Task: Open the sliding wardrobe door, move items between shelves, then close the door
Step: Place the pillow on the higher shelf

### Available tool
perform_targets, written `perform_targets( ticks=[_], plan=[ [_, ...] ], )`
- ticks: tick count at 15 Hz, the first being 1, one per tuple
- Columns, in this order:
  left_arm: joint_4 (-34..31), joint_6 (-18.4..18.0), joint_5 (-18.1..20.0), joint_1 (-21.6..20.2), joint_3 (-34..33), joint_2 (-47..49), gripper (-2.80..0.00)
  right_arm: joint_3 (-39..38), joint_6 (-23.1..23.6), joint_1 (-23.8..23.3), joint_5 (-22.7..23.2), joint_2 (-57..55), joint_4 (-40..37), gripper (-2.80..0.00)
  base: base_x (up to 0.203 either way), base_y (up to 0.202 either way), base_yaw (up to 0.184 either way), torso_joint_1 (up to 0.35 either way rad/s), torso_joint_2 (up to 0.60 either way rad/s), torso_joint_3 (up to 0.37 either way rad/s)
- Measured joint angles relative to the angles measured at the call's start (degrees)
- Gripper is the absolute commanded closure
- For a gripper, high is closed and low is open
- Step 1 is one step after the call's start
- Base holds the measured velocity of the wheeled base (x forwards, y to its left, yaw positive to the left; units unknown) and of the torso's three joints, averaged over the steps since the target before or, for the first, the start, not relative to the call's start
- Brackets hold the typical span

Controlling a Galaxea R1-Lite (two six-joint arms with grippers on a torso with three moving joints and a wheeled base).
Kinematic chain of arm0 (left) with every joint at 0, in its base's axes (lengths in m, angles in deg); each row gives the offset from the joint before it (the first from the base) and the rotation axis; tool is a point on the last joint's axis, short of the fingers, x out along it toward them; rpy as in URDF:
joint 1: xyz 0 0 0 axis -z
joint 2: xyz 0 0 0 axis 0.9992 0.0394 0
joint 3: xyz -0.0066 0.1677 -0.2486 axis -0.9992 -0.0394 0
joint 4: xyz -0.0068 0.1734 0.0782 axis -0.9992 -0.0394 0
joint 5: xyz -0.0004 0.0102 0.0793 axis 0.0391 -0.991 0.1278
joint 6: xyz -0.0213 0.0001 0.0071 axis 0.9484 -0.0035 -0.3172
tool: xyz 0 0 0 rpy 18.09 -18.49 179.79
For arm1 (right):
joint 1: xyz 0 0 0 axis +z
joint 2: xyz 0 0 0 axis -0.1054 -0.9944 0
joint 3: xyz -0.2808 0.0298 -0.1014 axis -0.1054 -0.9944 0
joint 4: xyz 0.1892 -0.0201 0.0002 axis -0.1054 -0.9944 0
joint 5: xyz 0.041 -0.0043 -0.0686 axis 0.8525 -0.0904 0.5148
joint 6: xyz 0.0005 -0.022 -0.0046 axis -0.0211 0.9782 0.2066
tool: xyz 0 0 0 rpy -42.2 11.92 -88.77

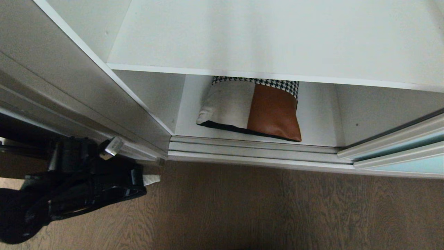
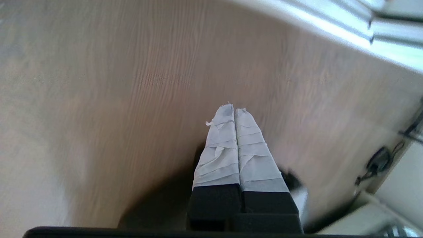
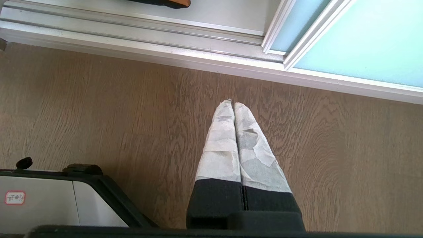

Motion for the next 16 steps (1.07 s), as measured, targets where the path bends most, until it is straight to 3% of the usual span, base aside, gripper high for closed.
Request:
perform_targets(
  ticks=[3,6,8,10,16],
  plan=[
    [7.5,2.2,-2.4,1.5,6.9,11.7,0.00,0.0,0.0,0.0,0.0,0.0,0.0,0.00,0.000,0.000,0.000,0.000,0.00,0.000],
    [8.9,4.7,-7.7,3.9,15.3,19.1,0.00,0.0,0.0,0.0,0.0,0.0,0.0,0.00,0.000,0.000,0.000,0.000,0.00,0.000],
    [9.6,4.7,-8.4,4.7,18.4,22.5,0.00,0.0,0.0,0.0,0.0,0.0,0.0,0.00,0.000,0.000,0.000,0.000,0.00,0.000],
    [12.6,3.8,-8.5,4.9,26.1,26.3,0.00,0.0,0.0,0.0,0.0,0.0,0.0,0.00,0.000,0.000,0.000,0.000,0.00,0.000],
    [11.2,4.8,-9.7,6.2,33.4,32.4,0.00,0.0,0.0,-0.1,0.0,0.0,0.0,0.00,0.000,0.000,0.000,0.000,0.00,0.000]
  ],
)
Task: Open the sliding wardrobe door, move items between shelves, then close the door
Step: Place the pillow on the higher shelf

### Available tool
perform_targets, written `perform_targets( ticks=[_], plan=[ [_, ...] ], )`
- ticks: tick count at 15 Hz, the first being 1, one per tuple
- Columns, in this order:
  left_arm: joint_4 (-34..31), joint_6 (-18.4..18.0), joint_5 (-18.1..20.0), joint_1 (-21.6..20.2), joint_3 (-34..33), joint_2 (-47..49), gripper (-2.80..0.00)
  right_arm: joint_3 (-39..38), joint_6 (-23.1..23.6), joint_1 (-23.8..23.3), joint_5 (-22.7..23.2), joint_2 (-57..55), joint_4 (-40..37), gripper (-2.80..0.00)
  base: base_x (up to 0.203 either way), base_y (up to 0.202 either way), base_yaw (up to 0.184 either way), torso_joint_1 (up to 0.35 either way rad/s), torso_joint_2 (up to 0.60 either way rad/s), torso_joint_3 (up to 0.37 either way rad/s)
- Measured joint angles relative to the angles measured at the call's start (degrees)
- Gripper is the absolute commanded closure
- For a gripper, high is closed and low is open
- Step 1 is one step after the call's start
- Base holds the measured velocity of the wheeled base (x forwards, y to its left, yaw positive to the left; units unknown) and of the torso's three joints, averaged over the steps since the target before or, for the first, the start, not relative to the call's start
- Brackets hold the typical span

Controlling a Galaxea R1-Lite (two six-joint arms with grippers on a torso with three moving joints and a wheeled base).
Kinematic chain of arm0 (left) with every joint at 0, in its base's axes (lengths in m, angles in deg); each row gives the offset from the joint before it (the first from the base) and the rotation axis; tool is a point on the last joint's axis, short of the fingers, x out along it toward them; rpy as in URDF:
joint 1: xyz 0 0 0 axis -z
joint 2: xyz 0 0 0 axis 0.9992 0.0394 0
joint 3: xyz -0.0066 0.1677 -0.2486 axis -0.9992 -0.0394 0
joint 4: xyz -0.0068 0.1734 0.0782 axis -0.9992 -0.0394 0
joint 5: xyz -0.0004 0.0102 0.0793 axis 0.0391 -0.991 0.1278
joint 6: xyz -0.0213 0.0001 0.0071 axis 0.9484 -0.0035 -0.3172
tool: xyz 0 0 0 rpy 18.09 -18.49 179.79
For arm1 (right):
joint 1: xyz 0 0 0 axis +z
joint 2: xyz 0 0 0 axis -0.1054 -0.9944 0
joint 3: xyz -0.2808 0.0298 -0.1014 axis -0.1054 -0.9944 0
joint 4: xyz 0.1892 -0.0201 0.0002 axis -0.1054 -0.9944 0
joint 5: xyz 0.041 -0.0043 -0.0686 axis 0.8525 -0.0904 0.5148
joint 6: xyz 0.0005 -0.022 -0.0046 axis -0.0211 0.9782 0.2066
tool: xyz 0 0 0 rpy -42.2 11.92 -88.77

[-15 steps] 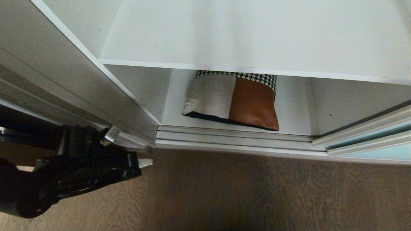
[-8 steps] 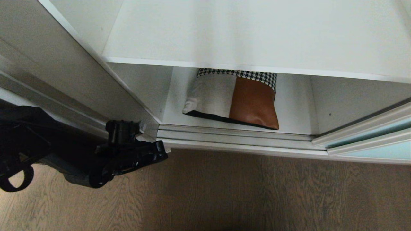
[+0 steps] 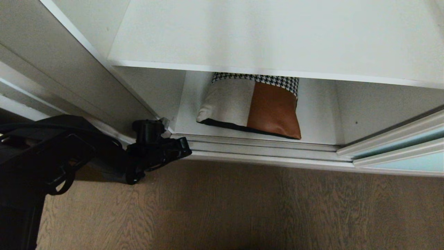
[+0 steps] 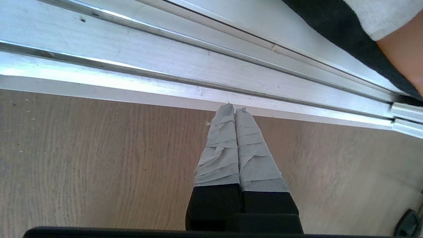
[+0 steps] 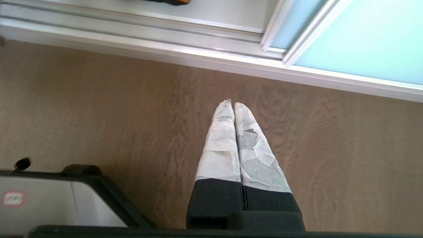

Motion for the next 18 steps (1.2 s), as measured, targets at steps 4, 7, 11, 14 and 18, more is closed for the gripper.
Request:
perform_targets(
  ticks=[4,7,11,14,18],
  plan=[
    [1.5,-0.3,-0.5,3.5,-3.4,-0.9,0.00,0.0,0.0,0.0,0.0,0.0,0.0,0.00,0.000,0.000,0.000,0.000,0.00,0.000],
    [1.8,-0.3,-2.0,5.5,-4.0,-1.8,0.00,0.0,0.0,0.1,0.0,0.0,0.0,0.00,0.000,0.000,0.000,0.000,0.00,0.000],
    [0.1,-0.2,-5.7,5.7,2.5,1.5,-2.80,0.0,-0.1,0.1,0.0,0.0,0.0,0.00,0.000,0.000,0.000,0.000,0.00,0.000],
    [-0.8,-0.2,-10.0,5.8,10.7,6.7,-2.80,0.0,0.0,0.1,0.0,0.0,0.0,0.00,0.000,0.000,0.000,0.000,0.00,0.000],
    [-1.5,-0.1,-11.5,5.8,17.0,10.0,-2.80,0.0,0.0,0.1,0.0,0.0,0.0,0.00,0.000,0.000,0.000,0.000,0.00,0.000]
  ],
)
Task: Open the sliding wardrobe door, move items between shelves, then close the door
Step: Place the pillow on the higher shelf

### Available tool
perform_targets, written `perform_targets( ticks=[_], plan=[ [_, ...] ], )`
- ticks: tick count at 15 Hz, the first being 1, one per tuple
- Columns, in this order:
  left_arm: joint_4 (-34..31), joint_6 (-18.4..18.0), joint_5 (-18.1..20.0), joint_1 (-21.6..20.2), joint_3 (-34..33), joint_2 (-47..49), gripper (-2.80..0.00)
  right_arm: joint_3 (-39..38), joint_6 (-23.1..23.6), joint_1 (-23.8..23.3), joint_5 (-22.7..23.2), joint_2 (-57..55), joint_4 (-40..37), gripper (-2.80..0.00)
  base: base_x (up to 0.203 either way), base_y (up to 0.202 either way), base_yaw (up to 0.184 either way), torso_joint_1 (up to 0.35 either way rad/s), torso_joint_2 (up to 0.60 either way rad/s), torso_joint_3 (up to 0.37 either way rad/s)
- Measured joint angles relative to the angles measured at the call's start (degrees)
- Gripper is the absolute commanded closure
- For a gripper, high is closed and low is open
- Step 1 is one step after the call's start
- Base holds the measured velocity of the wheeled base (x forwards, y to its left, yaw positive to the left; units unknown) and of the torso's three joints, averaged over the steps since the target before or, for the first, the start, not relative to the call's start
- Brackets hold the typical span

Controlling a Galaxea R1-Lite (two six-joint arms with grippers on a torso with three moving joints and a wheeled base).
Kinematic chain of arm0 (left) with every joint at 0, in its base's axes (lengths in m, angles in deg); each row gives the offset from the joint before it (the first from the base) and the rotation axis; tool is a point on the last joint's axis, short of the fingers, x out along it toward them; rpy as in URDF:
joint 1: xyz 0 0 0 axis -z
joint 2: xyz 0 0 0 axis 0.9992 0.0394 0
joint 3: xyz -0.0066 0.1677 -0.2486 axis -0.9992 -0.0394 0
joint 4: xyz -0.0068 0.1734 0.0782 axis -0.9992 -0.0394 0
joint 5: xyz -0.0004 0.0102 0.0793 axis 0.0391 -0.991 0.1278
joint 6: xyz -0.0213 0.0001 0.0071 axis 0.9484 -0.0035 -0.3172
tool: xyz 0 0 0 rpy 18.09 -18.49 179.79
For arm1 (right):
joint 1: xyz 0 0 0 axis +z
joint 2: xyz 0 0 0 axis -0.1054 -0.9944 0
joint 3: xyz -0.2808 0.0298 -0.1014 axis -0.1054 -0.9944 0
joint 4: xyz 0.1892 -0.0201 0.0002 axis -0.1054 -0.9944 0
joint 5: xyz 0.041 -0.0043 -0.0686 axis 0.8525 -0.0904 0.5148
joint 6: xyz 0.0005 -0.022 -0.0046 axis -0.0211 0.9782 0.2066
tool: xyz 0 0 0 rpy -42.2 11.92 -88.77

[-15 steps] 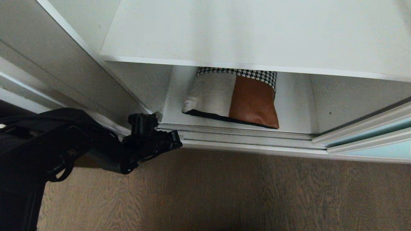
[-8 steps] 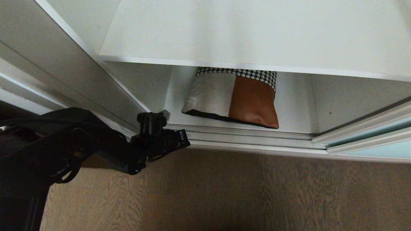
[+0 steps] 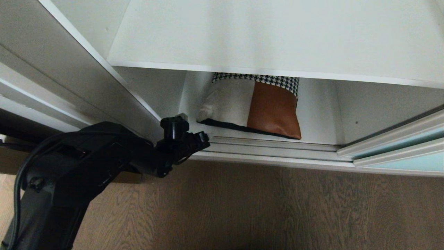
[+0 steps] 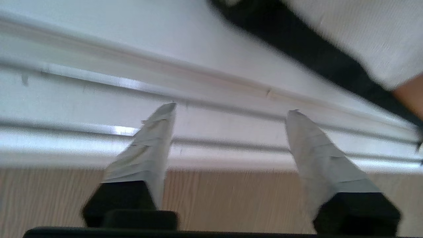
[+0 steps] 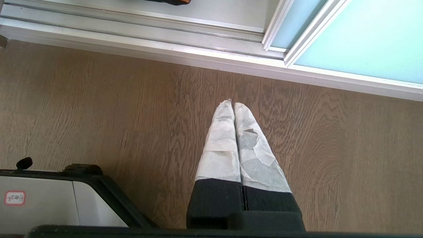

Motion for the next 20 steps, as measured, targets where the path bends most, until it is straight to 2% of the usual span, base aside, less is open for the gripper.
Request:
perform_targets(
  ticks=[7,15,19,20],
  plan=[
    [5.8,-0.4,-0.9,0.0,6.7,2.1,-2.80,0.0,0.0,0.0,0.0,0.0,0.0,0.00,0.000,0.000,0.000,0.000,0.00,0.000],
    [1.9,-3.8,-0.7,-0.2,25.0,12.2,-2.80,0.0,0.0,0.0,0.0,0.0,0.0,0.00,0.000,0.000,0.000,0.000,0.00,0.000],
    [3.8,-4.4,-0.9,-0.2,26.7,13.9,-2.80,0.0,0.0,0.0,0.0,0.0,0.0,0.00,0.000,0.000,0.000,0.000,0.00,0.000],
    [3.9,-4.8,-0.9,-0.2,26.8,14.0,0.00,0.0,0.0,0.0,0.0,0.0,0.0,0.00,0.000,0.000,0.000,0.000,0.00,0.000]
  ],
)
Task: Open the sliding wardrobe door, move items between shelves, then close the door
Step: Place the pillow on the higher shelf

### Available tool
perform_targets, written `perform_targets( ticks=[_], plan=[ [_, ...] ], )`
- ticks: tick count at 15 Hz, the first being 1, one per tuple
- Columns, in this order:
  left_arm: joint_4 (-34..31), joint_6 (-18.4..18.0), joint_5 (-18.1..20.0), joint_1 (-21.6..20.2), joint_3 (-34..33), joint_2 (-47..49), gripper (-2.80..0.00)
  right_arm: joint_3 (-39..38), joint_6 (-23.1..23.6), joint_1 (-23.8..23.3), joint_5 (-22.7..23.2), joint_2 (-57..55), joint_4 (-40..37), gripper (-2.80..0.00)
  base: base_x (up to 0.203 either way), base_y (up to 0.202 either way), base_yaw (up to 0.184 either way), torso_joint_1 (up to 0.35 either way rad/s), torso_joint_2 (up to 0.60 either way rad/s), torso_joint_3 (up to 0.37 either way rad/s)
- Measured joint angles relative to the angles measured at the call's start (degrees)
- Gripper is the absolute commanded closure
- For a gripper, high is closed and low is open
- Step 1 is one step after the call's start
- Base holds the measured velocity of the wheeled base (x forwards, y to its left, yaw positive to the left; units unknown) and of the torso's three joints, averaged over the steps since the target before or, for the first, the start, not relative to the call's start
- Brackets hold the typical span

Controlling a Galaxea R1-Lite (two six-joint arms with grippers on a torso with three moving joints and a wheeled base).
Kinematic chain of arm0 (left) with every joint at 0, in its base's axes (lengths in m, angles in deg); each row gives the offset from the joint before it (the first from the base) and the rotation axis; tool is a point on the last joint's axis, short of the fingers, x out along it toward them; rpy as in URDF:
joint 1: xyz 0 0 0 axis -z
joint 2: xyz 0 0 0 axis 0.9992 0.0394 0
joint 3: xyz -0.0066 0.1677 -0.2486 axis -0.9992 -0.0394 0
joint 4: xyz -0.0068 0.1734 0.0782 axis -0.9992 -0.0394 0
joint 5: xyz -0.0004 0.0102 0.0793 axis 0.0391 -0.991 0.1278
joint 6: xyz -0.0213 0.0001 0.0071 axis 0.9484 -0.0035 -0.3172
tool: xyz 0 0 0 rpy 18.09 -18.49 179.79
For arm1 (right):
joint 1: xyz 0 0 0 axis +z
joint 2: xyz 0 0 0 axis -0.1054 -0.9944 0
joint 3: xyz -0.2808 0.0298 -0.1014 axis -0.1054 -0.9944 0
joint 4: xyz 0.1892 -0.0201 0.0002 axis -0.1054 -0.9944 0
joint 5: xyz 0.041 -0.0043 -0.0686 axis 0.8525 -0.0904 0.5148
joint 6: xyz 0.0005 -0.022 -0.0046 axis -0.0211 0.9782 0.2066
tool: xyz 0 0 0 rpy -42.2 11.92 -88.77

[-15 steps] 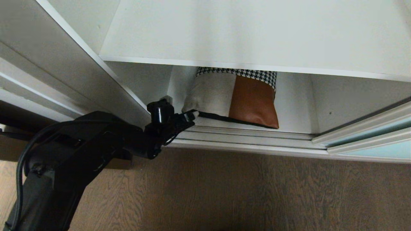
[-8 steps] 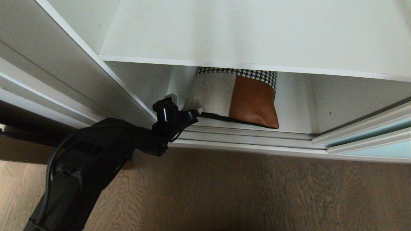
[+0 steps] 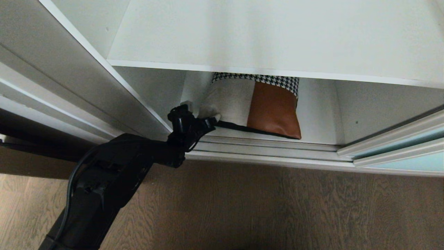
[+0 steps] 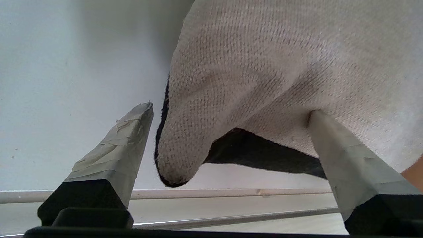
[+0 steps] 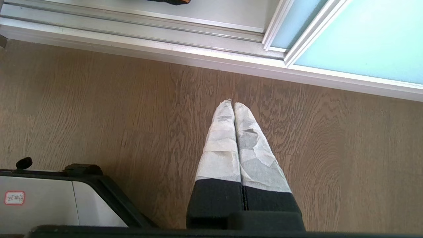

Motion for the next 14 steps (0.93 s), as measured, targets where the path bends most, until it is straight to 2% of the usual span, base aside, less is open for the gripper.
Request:
perform_targets(
  ticks=[10,14],
  plan=[
    [-0.2,-0.6,-0.8,-0.1,-0.7,0.1,0.00,0.0,0.0,0.0,0.0,0.0,0.0,0.00,0.000,0.000,0.000,0.000,0.00,0.000],
    [-0.5,-0.3,-1.6,0.2,-8.2,-2.2,0.00,0.0,0.0,0.0,0.0,0.0,0.0,0.00,0.000,0.000,0.000,0.000,0.00,0.000]
  ],
)
